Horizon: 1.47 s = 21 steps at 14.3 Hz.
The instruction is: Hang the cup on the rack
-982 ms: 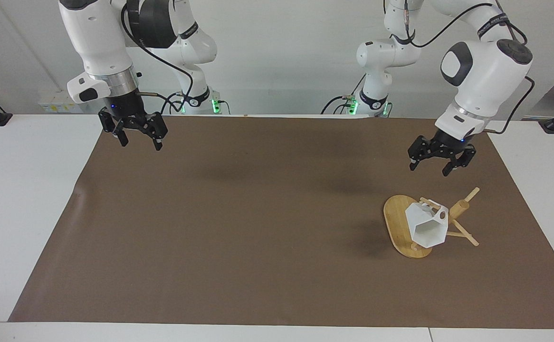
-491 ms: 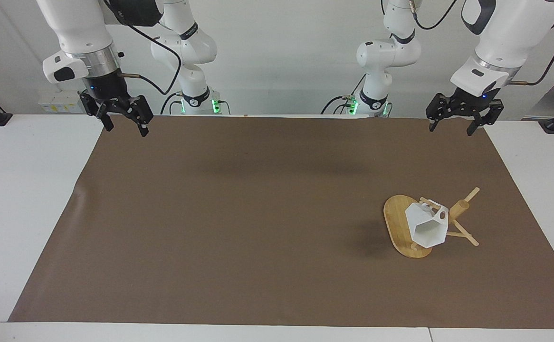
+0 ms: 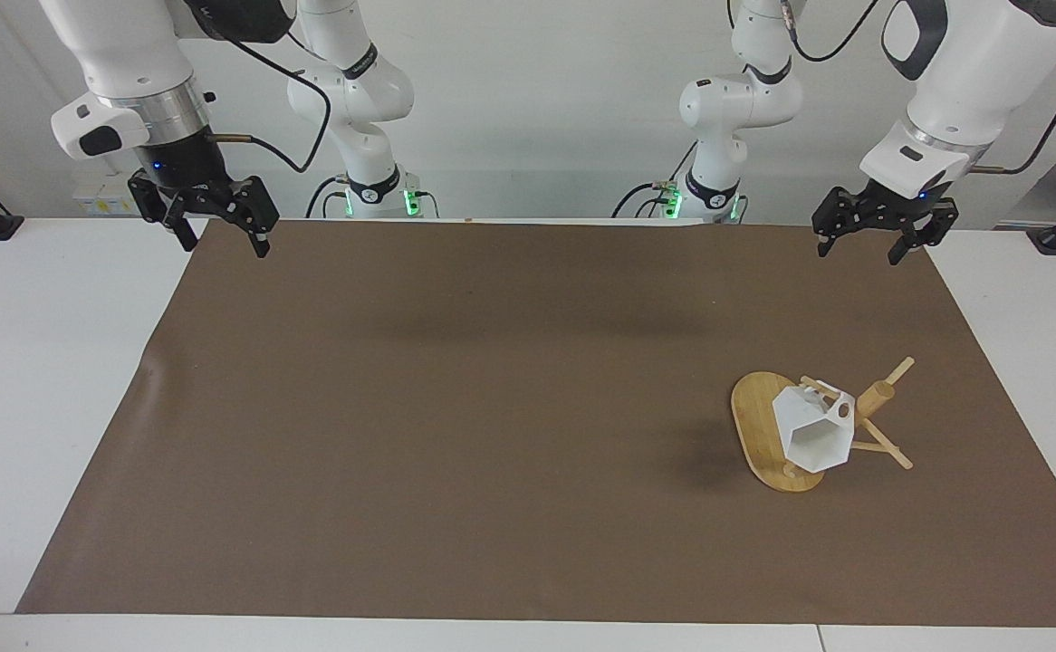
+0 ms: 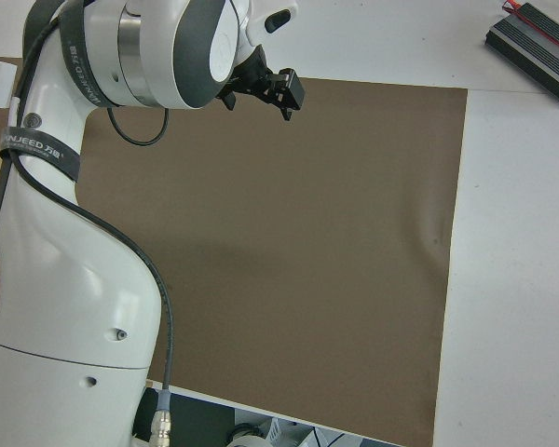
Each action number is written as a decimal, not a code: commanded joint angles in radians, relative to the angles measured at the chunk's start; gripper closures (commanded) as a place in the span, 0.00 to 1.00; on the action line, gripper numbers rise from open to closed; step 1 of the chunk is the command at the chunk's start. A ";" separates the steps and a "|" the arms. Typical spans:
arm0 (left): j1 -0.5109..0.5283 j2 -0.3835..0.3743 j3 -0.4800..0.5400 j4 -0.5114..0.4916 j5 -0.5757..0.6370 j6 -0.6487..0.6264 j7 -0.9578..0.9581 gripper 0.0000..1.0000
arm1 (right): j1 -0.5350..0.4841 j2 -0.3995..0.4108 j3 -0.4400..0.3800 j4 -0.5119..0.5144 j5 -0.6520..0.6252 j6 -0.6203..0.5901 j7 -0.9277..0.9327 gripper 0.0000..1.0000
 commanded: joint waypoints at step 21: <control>-0.008 -0.002 0.031 0.013 0.008 0.031 -0.038 0.00 | -0.021 -0.025 -0.004 -0.052 0.006 -0.016 -0.044 0.00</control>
